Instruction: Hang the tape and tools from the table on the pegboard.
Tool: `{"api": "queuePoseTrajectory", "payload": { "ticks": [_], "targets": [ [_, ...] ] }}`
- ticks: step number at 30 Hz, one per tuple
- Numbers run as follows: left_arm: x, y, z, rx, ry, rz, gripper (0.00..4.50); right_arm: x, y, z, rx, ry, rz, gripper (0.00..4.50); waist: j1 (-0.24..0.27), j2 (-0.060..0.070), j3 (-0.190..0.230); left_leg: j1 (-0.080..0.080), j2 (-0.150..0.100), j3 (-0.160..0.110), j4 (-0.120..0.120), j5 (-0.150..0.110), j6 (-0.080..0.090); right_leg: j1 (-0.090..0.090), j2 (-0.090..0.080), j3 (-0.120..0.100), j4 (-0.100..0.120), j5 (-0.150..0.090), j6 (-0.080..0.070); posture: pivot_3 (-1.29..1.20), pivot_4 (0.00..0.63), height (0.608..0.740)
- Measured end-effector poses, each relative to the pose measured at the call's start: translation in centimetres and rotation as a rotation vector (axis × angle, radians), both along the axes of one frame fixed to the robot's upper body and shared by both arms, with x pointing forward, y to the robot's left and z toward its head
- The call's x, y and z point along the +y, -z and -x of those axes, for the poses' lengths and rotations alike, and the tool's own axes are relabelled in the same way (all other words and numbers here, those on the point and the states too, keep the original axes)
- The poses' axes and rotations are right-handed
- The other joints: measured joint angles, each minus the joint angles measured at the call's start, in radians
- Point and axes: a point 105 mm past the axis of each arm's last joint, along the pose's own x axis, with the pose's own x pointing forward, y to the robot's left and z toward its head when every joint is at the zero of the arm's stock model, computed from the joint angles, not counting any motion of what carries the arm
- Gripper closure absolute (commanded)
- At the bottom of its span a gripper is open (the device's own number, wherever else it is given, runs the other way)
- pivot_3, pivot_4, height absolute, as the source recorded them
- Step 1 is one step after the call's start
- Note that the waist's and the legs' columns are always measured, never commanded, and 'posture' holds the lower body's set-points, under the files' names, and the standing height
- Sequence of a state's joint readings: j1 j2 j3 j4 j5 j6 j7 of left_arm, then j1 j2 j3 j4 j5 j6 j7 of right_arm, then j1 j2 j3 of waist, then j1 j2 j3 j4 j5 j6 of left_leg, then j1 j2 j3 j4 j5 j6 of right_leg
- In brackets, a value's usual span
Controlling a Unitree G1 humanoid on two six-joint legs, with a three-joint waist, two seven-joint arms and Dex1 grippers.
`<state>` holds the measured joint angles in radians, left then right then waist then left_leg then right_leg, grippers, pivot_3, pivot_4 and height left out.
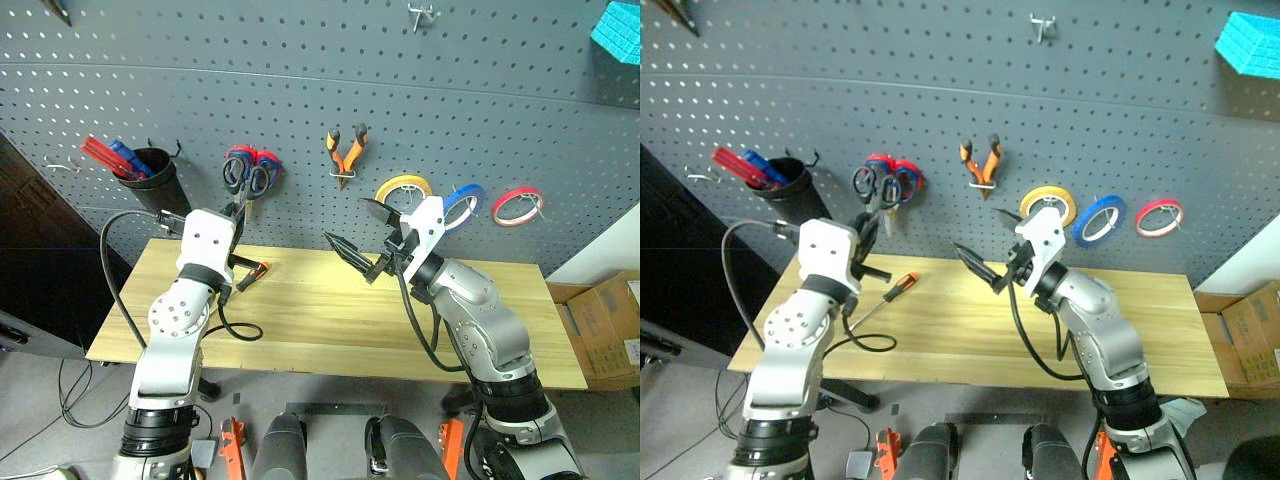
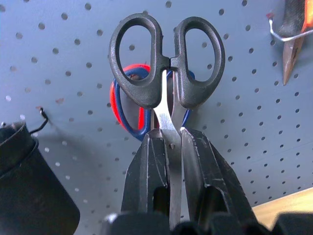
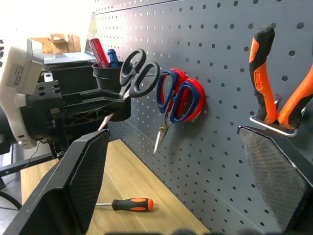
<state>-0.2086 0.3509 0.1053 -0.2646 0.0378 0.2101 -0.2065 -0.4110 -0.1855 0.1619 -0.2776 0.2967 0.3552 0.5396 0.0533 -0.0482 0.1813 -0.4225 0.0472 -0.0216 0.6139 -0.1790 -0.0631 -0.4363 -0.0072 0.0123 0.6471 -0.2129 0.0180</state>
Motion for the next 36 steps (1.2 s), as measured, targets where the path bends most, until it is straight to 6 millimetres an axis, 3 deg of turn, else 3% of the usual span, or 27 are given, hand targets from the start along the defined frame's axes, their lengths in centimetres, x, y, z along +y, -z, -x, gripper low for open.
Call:
{"api": "queuePoseTrajectory", "payload": {
  "ticks": [13, 18, 31, 32, 36],
  "targets": [
    [0.2, -1.0, -0.4, -0.024, -0.002, 0.028, 4.39, -0.5, 0.2, -0.4, 0.006, 0.031, 0.006, 0.0, 0.0, 0.0, -0.002, 0.008, 0.0, 0.0, 0.001, 0.0, 0.0, 0.01, 0.0, 0.0, -0.001, 0.0, 0.0, 0.15, 0.11, 0.74],
    [0.7, 0.1, -1.5, 0.043, -0.011, 0.068, 4.39, -0.8, 0.1, -0.6, 0.008, 0.05, 0.002, 0.0, -0.001, 0.0, -0.002, 0.009, 0.0, -0.001, 0.001, 0.0, 0.0, 0.01, 0.0, -0.001, -0.001, 0.0, 0.0, 0.14, 0.114, 0.74],
    [1.5, 0.7, -4.5, 0.14, 0.004, 0.158, 4.39, -1.4, 0.1, -0.7, 0.016, 0.088, 0.009, 0.0, -0.002, 0.0, -0.002, 0.009, 0.0, -0.001, 0.002, 0.0, 0.0, 0.011, 0.0, -0.001, 0.0, 0.0, 0.0, 0.13, 0.121, 0.74],
    [1.4, 0.5, -4.8, 0.141, 0.01, 0.165, 3.65, -1.4, 0.1, -0.7, 0.015, 0.088, 0.01, 0.0, -0.003, 0.0, -0.002, 0.009, 0.0, -0.001, 0.002, 0.0, 0.0, 0.011, 0.0, -0.001, 0.0, 0.0, 0.0, 0.12, 0.123, 0.74],
    [1.1, 0.2, -5.0, 0.14, 0.034, 0.176, 2.33, -1.5, -0.1, -0.5, 0.005, 0.088, 0.014, 0.0, -0.006, 0.0, -0.002, 0.008, 0.0, -0.001, 0.002, 0.0, 0.0, 0.011, 0.0, 0.0, -0.001, 0.0, 0.0, 0.11, 0.125, 0.74]
  ]
}}
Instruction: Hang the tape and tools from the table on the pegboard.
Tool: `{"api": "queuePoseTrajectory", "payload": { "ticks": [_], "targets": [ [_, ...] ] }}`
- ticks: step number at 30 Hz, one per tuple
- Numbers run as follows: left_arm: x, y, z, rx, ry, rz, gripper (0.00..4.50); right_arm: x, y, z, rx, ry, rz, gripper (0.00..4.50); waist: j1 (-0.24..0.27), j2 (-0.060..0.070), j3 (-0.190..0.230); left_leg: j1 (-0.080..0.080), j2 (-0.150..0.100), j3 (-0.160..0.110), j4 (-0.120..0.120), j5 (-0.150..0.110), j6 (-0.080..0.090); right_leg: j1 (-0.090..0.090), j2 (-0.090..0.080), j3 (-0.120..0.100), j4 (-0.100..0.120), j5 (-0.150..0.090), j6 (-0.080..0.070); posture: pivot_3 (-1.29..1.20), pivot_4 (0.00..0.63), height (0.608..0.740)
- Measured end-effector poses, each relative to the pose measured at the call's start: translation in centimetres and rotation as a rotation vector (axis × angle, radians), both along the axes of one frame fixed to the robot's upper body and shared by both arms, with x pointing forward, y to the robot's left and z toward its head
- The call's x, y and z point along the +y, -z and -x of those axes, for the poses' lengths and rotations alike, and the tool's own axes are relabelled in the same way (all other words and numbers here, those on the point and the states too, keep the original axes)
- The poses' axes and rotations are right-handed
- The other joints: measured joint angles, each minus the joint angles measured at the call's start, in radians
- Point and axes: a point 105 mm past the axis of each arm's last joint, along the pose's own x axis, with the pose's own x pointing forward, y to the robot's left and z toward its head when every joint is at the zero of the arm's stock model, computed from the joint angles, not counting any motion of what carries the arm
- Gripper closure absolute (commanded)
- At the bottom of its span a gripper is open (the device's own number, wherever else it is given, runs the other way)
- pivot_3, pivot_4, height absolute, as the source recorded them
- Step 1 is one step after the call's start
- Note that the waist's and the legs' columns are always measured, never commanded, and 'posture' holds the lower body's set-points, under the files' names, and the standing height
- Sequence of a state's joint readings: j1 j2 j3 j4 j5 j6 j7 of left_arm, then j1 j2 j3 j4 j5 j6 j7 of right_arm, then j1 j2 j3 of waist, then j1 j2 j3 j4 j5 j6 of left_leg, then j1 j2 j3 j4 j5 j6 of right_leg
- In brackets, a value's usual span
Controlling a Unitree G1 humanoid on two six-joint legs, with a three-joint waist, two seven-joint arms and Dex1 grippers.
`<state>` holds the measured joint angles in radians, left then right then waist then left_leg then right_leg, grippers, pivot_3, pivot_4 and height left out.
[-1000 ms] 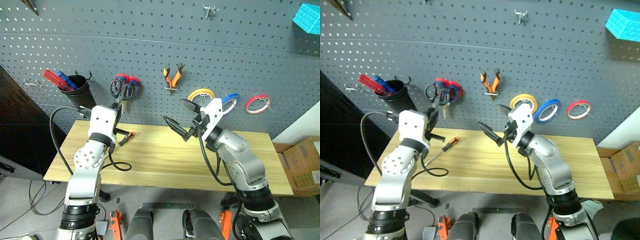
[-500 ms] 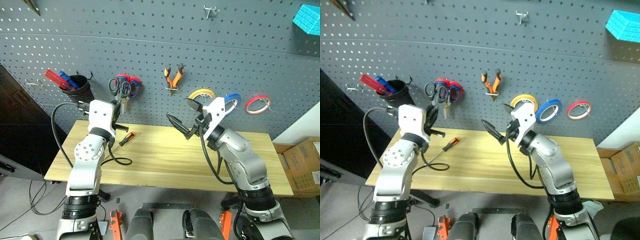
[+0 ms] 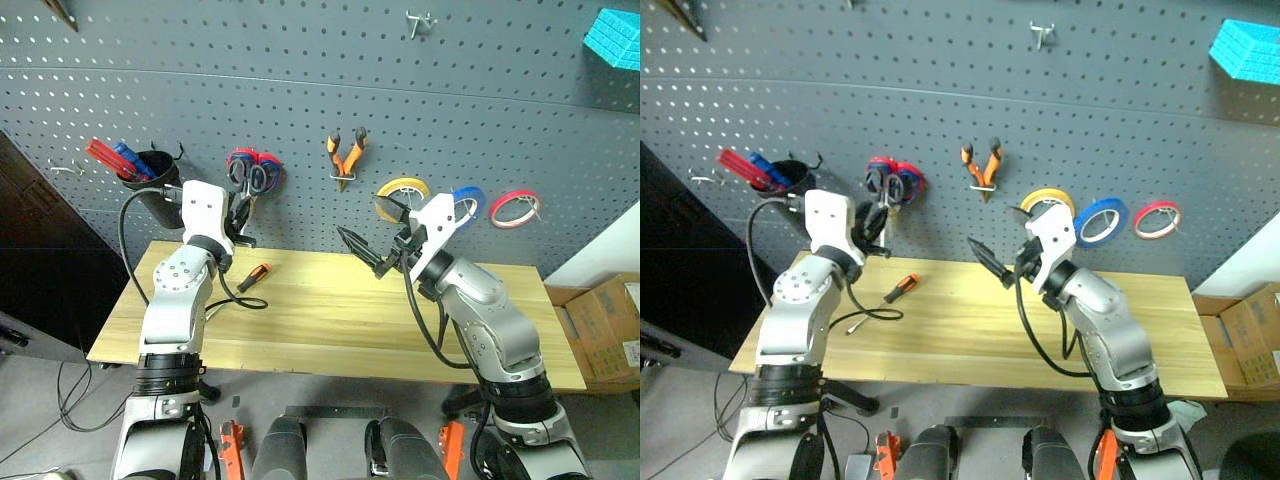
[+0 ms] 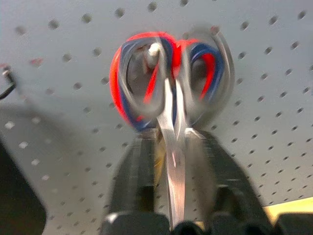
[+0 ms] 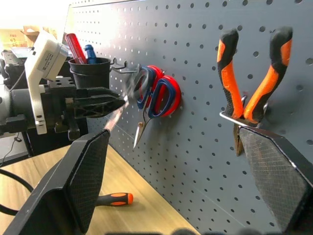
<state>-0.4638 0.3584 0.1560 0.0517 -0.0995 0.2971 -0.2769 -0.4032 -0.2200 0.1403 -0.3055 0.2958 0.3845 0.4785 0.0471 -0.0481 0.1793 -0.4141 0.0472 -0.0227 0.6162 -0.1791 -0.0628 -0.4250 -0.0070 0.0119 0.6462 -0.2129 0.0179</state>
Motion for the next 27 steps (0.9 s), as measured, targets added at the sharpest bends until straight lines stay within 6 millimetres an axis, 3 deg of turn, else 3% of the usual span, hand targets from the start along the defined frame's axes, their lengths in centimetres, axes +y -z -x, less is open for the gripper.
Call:
{"api": "queuePoseTrajectory", "payload": {
  "ticks": [3, 6, 11, 13, 15, 17, 21, 24, 27],
  "targets": [
    [0.1, 0.4, 0.1, 0.011, -0.006, 0.001, 1.29, -0.1, 0.0, 0.0, -0.003, 0.001, 0.006, 0.0, -0.001, 0.0, 0.0, 0.0, 0.0, 0.0, 0.0, 0.0, 0.0, 0.0, 0.0, 0.0, 0.0, 0.0, 0.0, 0.11, 0.129, 0.74],
    [0.7, 2.2, 0.9, 0.068, -0.027, 0.0, 0.28, -0.1, 0.3, 0.5, -0.004, -0.015, 0.027, 0.0, -0.007, 0.0, 0.0, 0.001, 0.0, 0.0, 0.0, 0.0, 0.0, 0.0, 0.0, 0.0, 0.0, 0.0, 0.0, 0.11, 0.136, 0.74],
    [3.5, 7.5, 3.8, 0.243, -0.076, -0.066, 0.28, 2.0, 3.3, 2.5, 0.059, -0.114, 0.124, 0.0, -0.026, 0.001, 0.001, 0.002, 0.001, 0.0, -0.001, 0.0, 0.0, 0.0, 0.0, 0.0, 0.001, -0.001, -0.002, 0.12, 0.161, 0.74],
    [4.5, 8.7, 4.4, 0.291, -0.09, -0.09, 0.28, 3.3, 4.0, 3.1, 0.076, -0.152, 0.143, 0.0, -0.024, 0.001, 0.002, 0.003, 0.001, -0.001, -0.001, 0.0, 0.0, 0.0, 0.0, -0.001, 0.003, -0.004, -0.008, 0.12, 0.185, 0.74],
    [5.7, 9.4, 4.5, 0.337, -0.094, -0.117, 0.28, 5.0, 4.1, 3.5, 0.083, -0.19, 0.141, 0.0, -0.024, 0.002, 0.003, 0.004, 0.002, -0.001, -0.001, 0.0, 0.0, 0.0, 0.001, -0.001, 0.003, -0.004, -0.009, 0.12, 0.219, 0.74],
    [7.5, 10.3, 4.3, 0.4, -0.09, -0.15, 0.28, 8.3, 3.9, 3.2, 0.096, -0.227, 0.158, 0.0, -0.024, 0.005, 0.014, 0.009, 0.002, -0.001, -0.001, 0.0, 0.0, 0.002, 0.0, -0.001, 0.003, -0.005, -0.009, 0.12, 0.236, 0.74],
    [9.3, 9.1, 2.1, 0.419, -0.039, -0.195, 0.28, 13.4, 2.9, 3.1, 0.143, -0.275, 0.169, 0.0, -0.018, 0.007, 0.044, 0.007, 0.003, -0.003, -0.005, 0.0, 0.0, -0.001, -0.001, -0.005, 0.0, -0.005, -0.01, 0.12, 0.286, 0.74],
    [9.3, 8.9, 0.6, 0.44, 0.017, -0.203, 0.28, 14.4, 2.7, 2.6, 0.169, -0.256, 0.195, 0.0, -0.006, 0.012, 0.058, 0.003, 0.0, 0.002, -0.004, 0.001, 0.001, -0.005, -0.007, -0.004, 0.001, -0.005, -0.01, 0.12, 0.322, 0.74],
    [8.4, 8.7, -0.8, 0.467, 0.085, -0.166, 0.28, 14.5, 3.0, 2.2, 0.188, -0.231, 0.232, 0.0, 0.001, 0.009, 0.075, -0.011, 0.0, 0.004, -0.002, 0.001, 0.002, -0.012, -0.007, -0.004, 0.001, -0.006, -0.009, 0.1, 0.348, 0.74]
  ]
}}
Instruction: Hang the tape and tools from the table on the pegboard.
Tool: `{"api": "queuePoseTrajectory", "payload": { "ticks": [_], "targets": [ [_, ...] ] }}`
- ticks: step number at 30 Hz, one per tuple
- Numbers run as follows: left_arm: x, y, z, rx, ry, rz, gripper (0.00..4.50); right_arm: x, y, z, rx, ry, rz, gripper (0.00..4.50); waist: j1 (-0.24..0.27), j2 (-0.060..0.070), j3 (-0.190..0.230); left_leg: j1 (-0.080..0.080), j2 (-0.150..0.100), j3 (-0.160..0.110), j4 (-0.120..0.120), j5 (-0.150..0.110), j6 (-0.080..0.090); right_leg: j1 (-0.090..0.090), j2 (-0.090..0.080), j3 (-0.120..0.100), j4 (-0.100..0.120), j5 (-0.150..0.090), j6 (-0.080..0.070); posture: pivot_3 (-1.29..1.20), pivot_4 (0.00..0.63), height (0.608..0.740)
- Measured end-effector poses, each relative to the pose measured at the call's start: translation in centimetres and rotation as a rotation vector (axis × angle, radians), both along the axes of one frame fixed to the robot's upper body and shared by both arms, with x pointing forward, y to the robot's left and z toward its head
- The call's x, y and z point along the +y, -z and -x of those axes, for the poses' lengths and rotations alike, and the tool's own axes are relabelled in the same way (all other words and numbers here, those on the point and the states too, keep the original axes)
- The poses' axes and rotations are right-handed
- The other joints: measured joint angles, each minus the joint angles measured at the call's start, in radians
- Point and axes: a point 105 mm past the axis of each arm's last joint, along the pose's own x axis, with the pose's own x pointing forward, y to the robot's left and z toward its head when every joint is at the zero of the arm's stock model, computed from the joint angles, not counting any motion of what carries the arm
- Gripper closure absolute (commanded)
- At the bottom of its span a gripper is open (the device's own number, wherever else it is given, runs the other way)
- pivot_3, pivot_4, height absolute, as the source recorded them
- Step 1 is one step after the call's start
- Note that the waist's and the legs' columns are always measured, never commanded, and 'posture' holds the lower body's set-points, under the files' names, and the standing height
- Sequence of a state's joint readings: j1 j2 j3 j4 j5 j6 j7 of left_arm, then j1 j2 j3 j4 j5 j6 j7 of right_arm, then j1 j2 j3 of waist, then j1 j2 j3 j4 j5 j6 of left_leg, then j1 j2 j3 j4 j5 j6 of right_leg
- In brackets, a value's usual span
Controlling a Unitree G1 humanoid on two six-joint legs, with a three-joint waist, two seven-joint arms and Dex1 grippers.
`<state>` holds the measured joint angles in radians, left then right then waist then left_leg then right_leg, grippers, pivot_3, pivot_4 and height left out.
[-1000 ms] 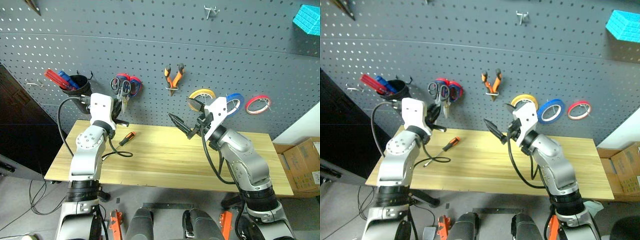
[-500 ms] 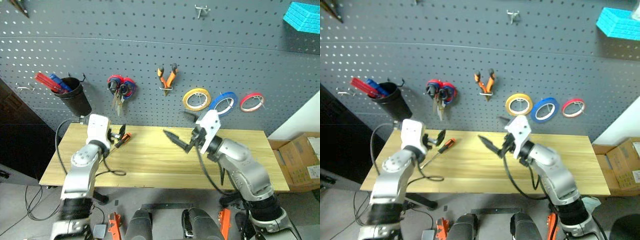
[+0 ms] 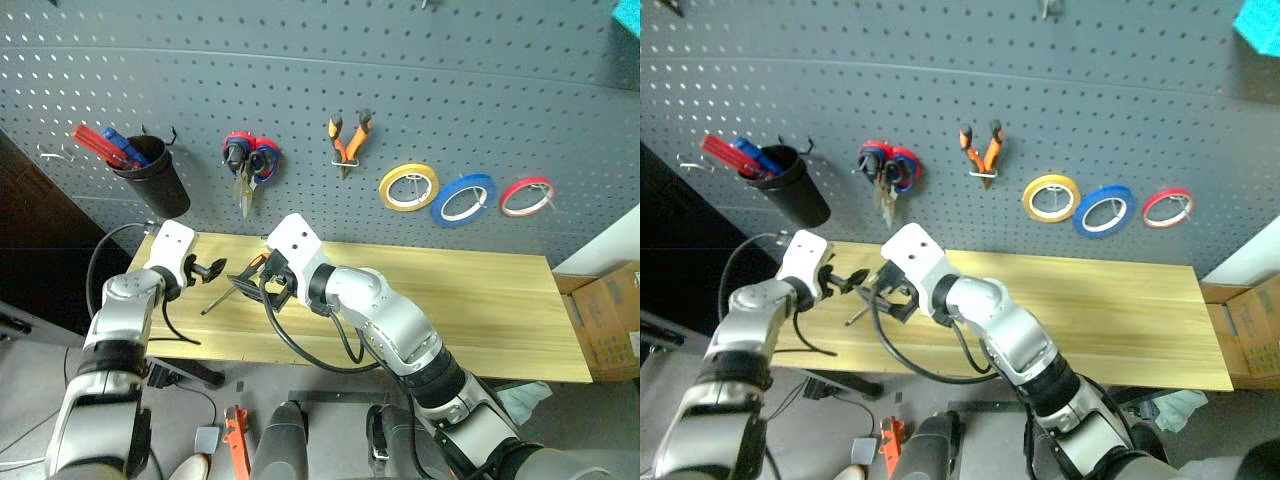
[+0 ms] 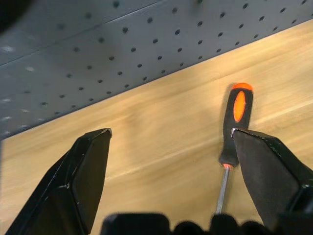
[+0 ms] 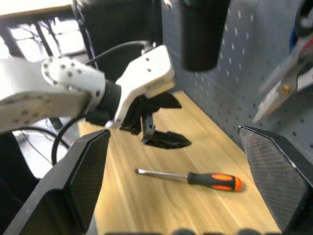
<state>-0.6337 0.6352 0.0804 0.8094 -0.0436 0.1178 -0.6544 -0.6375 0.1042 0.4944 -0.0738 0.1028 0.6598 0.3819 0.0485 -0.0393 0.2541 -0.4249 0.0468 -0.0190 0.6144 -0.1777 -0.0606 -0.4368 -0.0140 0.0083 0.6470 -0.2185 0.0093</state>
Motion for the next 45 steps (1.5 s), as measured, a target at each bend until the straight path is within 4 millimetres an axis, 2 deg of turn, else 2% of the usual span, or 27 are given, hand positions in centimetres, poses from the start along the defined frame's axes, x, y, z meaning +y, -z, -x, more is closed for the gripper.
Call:
{"api": "queuePoseTrajectory", "payload": {
  "ticks": [2, 6, 12, 16, 19, 26, 27, 32, 37, 41, 45],
  "targets": [
    [-1.0, 0.0, -0.7, 0.025, 0.039, 0.044, 0.28, -0.2, 0.4, -0.2, 0.017, 0.017, 0.026, 0.0, -0.002, -0.001, 0.008, -0.01, 0.0, 0.0, 0.001, 0.0, 0.0, -0.009, 0.0, 0.0, 0.002, 0.004, 0.004, 0.08, 0.361, 0.74],
    [-2.8, 1.0, -1.2, 0.094, 0.114, 0.097, 0.28, -1.2, 1.7, -0.4, 0.014, 0.036, 0.136, 0.0, -0.022, -0.002, 0.028, -0.011, 0.0, -0.003, 0.0, -0.006, 0.007, -0.009, 0.0, -0.004, 0.003, 0.0, 0.005, 0.05, 0.377, 0.74],
    [-3.8, 1.2, -1.5, 0.135, 0.167, 0.08, 0.28, -2.9, 3.6, -0.9, 0.03, 0.08, 0.265, 0.0, -0.056, -0.004, 0.056, -0.011, 0.0, -0.005, 0.0, -0.006, 0.008, -0.011, 0.0, -0.006, 0.01, -0.005, 0.005, 0.03, 0.383, 0.74],
    [-3.8, 1.8, -1.3, 0.176, 0.188, 0.043, 0.28, -2.9, 3.5, -0.8, 0.029, 0.082, 0.275, 0.0, -0.069, -0.004, 0.063, -0.011, 0.001, -0.007, 0.001, -0.006, 0.008, -0.014, 0.001, -0.007, 0.017, -0.009, 0.008, 0.03, 0.383, 0.74],
    [-3.6, 2.6, -0.9, 0.218, 0.189, 0.011, 0.86, -2.8, 3.6, -0.7, 0.039, 0.084, 0.277, 0.0, -0.076, -0.004, 0.067, -0.01, 0.001, -0.007, 0.001, -0.006, 0.008, -0.014, 0.001, -0.008, 0.018, -0.009, 0.008, 0.03, 0.381, 0.74],
    [-2.5, 2.5, -0.5, 0.237, 0.179, -0.004, 3.31, -3.2, 3.1, -1.2, 0.029, 0.099, 0.271, 0.0, -0.077, -0.004, 0.069, -0.011, 0.001, -0.006, 0.002, -0.006, 0.008, -0.014, 0.001, -0.007, 0.017, -0.009, 0.008, 0.04, 0.372, 0.74],
    [-2.4, 2.5, -0.4, 0.239, 0.178, -0.004, 3.48, -3.3, 3.1, -1.3, 0.029, 0.102, 0.27, 0.0, -0.077, -0.004, 0.069, -0.011, 0.001, -0.006, 0.002, -0.006, 0.008, -0.014, 0.001, -0.007, 0.017, -0.009, 0.008, 0.04, 0.371, 0.74],
    [-2.3, 2.5, -0.4, 0.242, 0.179, -0.005, 3.48, -3.6, 3.1, -1.5, 0.03, 0.109, 0.272, 0.0, -0.077, -0.004, 0.069, -0.011, 0.001, -0.006, 0.002, -0.006, 0.008, -0.014, 0.001, -0.008, 0.017, -0.009, 0.008, 0.05, 0.354, 0.74],
    [-2.5, 2.2, -0.5, 0.227, 0.191, -0.013, 3.48, -3.8, 3.0, -1.3, 0.032, 0.086, 0.257, 0.0, -0.075, -0.005, 0.069, -0.011, 0.001, -0.007, 0.002, -0.006, 0.008, -0.014, 0.001, -0.008, 0.017, -0.009, 0.008, 0.07, 0.31, 0.74],
    [-3.4, -0.7, -1.0, 0.047, 0.219, -0.038, 3.48, -6.4, 2.8, -0.4, 0.075, 0.049, 0.166, 0.0, -0.065, -0.007, 0.066, -0.012, 0.0, -0.007, 0.0, -0.006, 0.007, -0.013, -0.003, -0.01, 0.016, -0.008, 0.007, 0.11, 0.258, 0.74],
    [-4.2, -2.9, 1.0, -0.141, 0.122, -0.079, 3.48, -9.0, 1.6, 1.3, 0.148, -0.039, -0.016, 0.0, -0.06, -0.009, 0.063, -0.012, 0.0, -0.007, -0.001, -0.007, -0.001, -0.013, -0.008, -0.009, 0.015, -0.006, 0.004, 0.17, 0.196, 0.74]
  ]
}}
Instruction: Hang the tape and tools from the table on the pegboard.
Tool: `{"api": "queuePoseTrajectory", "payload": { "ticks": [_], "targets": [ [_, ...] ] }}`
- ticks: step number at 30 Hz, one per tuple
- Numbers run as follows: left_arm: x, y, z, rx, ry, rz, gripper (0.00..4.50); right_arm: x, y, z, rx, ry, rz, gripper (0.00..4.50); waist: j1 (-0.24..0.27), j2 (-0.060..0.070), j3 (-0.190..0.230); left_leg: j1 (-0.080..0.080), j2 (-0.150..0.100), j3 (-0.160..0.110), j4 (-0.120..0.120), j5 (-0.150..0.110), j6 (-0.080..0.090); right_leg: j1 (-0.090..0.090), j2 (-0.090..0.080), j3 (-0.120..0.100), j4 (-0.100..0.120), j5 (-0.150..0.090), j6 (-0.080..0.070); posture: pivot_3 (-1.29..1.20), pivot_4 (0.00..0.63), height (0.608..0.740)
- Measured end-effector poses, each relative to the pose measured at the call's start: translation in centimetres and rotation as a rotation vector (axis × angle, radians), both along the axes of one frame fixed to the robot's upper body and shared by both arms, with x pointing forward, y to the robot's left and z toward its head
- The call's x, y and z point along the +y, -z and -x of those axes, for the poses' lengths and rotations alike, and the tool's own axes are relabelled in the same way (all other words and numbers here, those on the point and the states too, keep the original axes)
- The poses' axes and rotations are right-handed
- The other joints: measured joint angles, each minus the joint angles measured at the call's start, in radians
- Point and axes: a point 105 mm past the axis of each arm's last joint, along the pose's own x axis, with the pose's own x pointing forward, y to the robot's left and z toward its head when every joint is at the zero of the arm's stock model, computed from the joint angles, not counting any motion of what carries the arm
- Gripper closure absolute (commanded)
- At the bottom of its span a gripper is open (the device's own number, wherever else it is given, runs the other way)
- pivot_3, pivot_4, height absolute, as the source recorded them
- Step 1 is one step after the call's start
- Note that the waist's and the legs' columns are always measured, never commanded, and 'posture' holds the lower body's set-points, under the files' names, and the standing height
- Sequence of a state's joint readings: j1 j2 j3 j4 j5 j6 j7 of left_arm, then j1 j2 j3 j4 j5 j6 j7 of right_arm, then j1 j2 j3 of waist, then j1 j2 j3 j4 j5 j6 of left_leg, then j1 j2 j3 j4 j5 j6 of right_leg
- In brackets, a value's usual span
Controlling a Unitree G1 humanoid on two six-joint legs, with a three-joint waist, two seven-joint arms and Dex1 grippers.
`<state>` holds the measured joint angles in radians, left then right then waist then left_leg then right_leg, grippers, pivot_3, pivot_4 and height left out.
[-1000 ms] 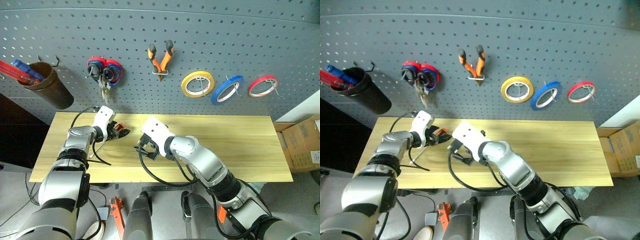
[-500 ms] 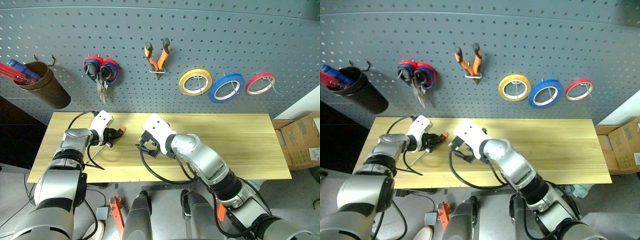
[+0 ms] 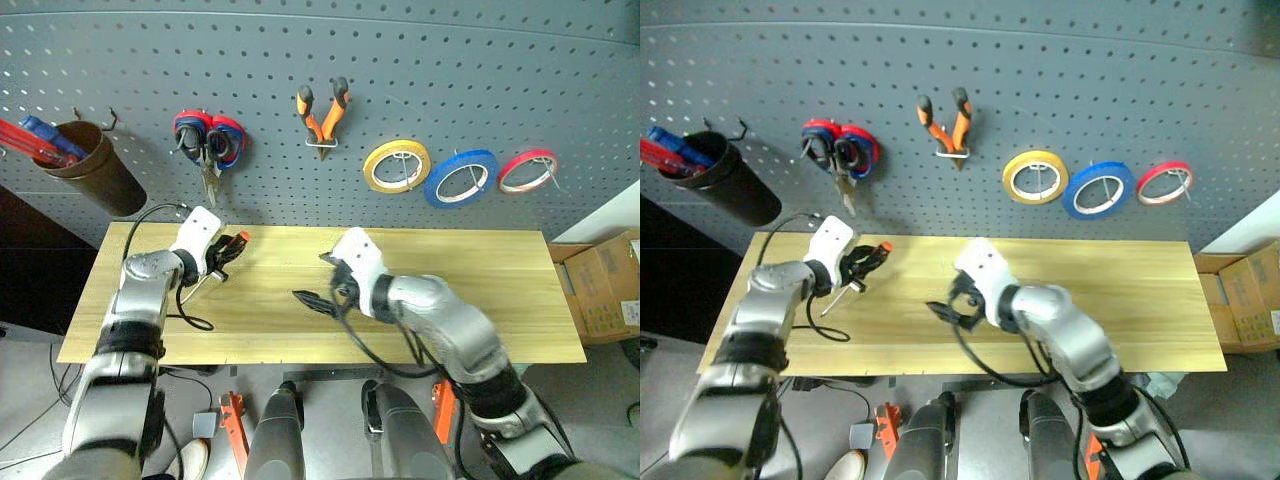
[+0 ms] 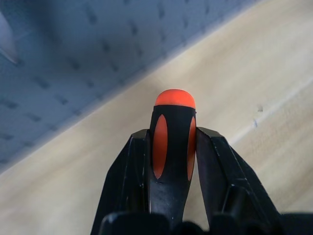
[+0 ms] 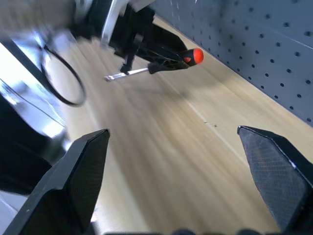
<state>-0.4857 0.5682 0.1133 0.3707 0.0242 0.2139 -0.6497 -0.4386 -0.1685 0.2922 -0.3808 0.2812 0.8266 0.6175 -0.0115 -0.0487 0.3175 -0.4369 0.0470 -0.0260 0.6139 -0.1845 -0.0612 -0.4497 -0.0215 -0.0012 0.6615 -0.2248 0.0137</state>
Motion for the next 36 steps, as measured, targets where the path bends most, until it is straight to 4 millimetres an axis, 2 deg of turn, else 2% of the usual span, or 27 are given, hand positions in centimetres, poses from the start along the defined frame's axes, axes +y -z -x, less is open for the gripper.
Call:
{"api": "queuePoseTrajectory", "payload": {
  "ticks": [2, 4, 7, 9, 10, 13, 15, 16, 18, 21, 23, 26, 27, 30, 32, 36],
  "targets": [
    [-2.0, -2.2, 1.9, -0.152, -0.034, -0.01, 3.48, -0.5, -2.2, 1.0, -0.01, -0.055, -0.13, 0.0, 0.012, -0.003, -0.005, 0.0, 0.0, -0.002, 0.0, 0.001, -0.004, 0.0, 0.0, -0.002, 0.0, 0.0, 0.0, 0.21, 0.168, 0.74],
    [-3.3, -4.9, 3.2, -0.294, -0.064, -0.038, 3.48, -0.5, -4.5, 1.3, -0.039, -0.075, -0.242, 0.0, 0.025, -0.006, -0.015, 0.0, 0.001, -0.006, -0.002, 0.004, -0.009, 0.001, 0.003, -0.007, 0.001, 0.0, 0.0, 0.23, 0.14, 0.74],
    [-3.5, -8.9, 3.9, -0.484, -0.137, -0.114, 3.48, 0.4, -7.6, 0.8, -0.083, -0.076, -0.366, 0.0, 0.04, -0.003, -0.038, 0.003, 0.001, -0.008, -0.002, 0.008, -0.013, 0.003, 0.006, -0.008, 0.0, -0.002, 0.003, 0.26, 0.107, 0.74],
    [-3.4, -12.1, 3.7, -0.616, -0.184, -0.16, 3.48, 1.0, -9.6, 0.2, -0.131, -0.068, -0.426, 0.0, 0.051, -0.004, -0.053, 0.004, 0.001, -0.008, -0.002, 0.01, -0.012, 0.005, 0.007, -0.01, -0.001, 0.002, 0.0, 0.27, 0.088, 0.74],
    [-3.3, -14.6, 3.7, -0.715, -0.21, -0.189, 3.48, 1.5, -10.7, 0.1, -0.156, -0.072, -0.458, 0.0, 0.059, -0.005, -0.061, 0.004, 0.001, -0.008, -0.002, 0.011, -0.011, 0.006, 0.008, -0.01, -0.004, 0.005, -0.002, 0.27, 0.088, 0.74],
    [-2.7, -20.4, 3.8, -0.932, -0.267, -0.241, 3.48, 2.3, -12.6, -0.8, -0.199, -0.052, -0.534, 0.0, 0.075, -0.005, -0.087, 0.005, 0.002, -0.007, -0.003, 0.012, -0.009, 0.011, 0.009, -0.01, -0.015, 0.013, 0.001, 0.28, 0.054, 0.74],
    [-1.5, -24.8, 3.5, -1.059, -0.324, -0.258, 3.48, 3.2, -14.7, -1.5, -0.288, -0.034, -0.566, 0.0, 0.089, -0.005, -0.096, 0.003, 0.002, -0.006, -0.003, 0.016, -0.008, 0.01, 0.009, -0.009, -0.02, 0.02, 0.003, 0.29, 0.046, 0.74],
    [-1.0, -26.5, 3.6, -1.112, -0.341, -0.262, 3.48, 3.1, -15.5, -1.6, -0.34, -0.021, -0.579, 0.0, 0.092, -0.006, -0.108, 0.004, 0.001, -0.004, -0.003, 0.017, -0.008, 0.011, 0.008, -0.008, -0.02, 0.02, 0.003, 0.28, 0.041, 0.74],
    [-0.1, -28.3, 3.2, -1.161, -0.359, -0.262, 3.48, 2.9, -16.2, -2.2, -0.392, 0.013, -0.6, 0.0, 0.095, -0.006, -0.131, 0.004, 0.0, -0.001, -0.004, 0.016, -0.008, 0.011, 0.006, -0.008, -0.021, 0.019, 0.004, 0.28, 0.033, 0.74],
    [0.9, -28.5, 1.7, -1.142, -0.368, -0.22, 3.48, 2.8, -16.0, -2.8, -0.406, 0.04, -0.604, 0.0, 0.112, -0.008, -0.147, 0.004, -0.001, -0.001, -0.005, 0.016, -0.008, 0.01, 0.005, -0.008, -0.019, 0.019, 0.004, 0.27, 0.032, 0.74],
    [1.7, -27.2, -0.3, -1.049, -0.358, -0.124, 3.48, 2.7, -15.8, -3.3, -0.406, 0.068, -0.603, 0.0, 0.122, -0.008, -0.151, 0.004, 0.001, -0.001, -0.005, 0.017, -0.009, 0.009, 0.007, -0.008, -0.018, 0.019, 0.004, 0.27, 0.029, 0.74],
    [2.0, -23.8, -3.5, -0.841, -0.306, 0.072, 3.48, 2.8, -15.7, -3.4, -0.41, 0.087, -0.596, 0.0, 0.126, -0.01, -0.158, 0.004, 0.001, -0.001, -0.004, 0.018, -0.008, 0.01, 0.008, -0.008, -0.017, 0.019, 0.004, 0.26, 0.032, 0.74],
    [1.9, -22.0, -4.5, -0.761, -0.282, 0.153, 3.48, 2.9, -15.7, -3.4, -0.415, 0.094, -0.592, 0.0, 0.125, -0.01, -0.159, 0.005, 0.001, -0.001, -0.004, 0.019, -0.008, 0.01, 0.008, -0.008, -0.017, 0.019, 0.004, 0.26, 0.032, 0.74],
    [2.3, -19.1, -5.8, -0.645, -0.28, 0.251, 3.48, 3.0, -15.5, -3.5, -0.415, 0.112, -0.585, 0.0, 0.124, -0.012, -0.16, 0.004, 0.001, -0.001, -0.003, 0.02, -0.007, 0.01, 0.008, -0.008, -0.016, 0.022, -0.001, 0.24, 0.034, 0.74],
    [2.5, -19.1, -6.0, -0.637, -0.288, 0.286, 3.48, 3.0, -15.2, -3.7, -0.415, 0.126, -0.572, 0.0, 0.126, -0.014, -0.161, 0.004, 0.001, -0.002, -0.003, 0.02, -0.007, 0.01, 0.008, -0.008, -0.016, 0.023, -0.002, 0.24, 0.033, 0.74],
    [2.0, -22.0, -5.7, -0.714, -0.263, 0.324, 3.48, 2.9, -14.9, -3.9, -0.41, 0.138, -0.565, 0.0, 0.131, -0.015, -0.162, 0.004, 0.001, -0.001, -0.003, 0.02, -0.007, 0.011, 0.007, -0.007, -0.016, 0.023, -0.002, 0.23, 0.035, 0.74]
  ]
}}
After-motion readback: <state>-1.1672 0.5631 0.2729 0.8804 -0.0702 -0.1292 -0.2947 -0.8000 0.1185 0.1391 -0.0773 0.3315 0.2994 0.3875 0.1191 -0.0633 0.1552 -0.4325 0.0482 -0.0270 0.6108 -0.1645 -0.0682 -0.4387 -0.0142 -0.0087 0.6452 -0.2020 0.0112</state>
